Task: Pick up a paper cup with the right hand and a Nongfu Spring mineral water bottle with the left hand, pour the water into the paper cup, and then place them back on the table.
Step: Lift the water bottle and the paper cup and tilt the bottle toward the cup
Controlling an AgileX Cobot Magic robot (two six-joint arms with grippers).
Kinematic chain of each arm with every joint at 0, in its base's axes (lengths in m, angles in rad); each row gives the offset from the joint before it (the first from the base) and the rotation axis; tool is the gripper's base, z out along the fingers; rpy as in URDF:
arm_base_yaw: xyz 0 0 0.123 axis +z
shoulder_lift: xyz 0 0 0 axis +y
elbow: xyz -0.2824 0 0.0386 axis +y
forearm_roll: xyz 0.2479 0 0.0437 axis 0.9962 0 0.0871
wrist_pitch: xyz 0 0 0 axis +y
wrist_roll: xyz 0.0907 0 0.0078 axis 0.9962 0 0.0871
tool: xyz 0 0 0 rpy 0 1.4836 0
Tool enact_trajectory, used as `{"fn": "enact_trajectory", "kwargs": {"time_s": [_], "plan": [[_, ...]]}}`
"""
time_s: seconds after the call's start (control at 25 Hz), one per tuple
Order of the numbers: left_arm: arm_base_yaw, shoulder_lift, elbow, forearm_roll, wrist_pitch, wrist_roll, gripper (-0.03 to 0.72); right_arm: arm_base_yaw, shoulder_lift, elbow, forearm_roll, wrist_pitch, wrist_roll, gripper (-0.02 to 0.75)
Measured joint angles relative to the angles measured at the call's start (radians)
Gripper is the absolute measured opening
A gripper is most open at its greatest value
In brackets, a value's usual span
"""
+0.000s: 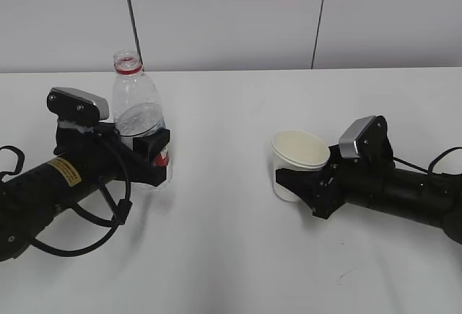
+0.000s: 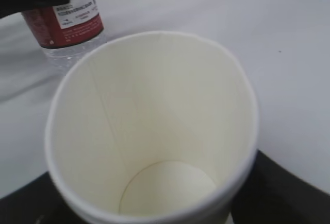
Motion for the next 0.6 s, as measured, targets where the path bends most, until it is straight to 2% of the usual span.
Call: {"fn": "enact_trajectory", "kwargs": {"time_s": [0.28,0.6], "plan": [[0.000,-0.041,-0.011,-0.009,0.048,0.120,0.350,0.063,0.000,-0.096,-0.127,0.000,0.114,0.484],[0.000,-0.120,-0.063,-0.023,0.170,0.237,0.354,0.159,0.000,-0.201,-0.211,0.000,0.223,0.484]]}}
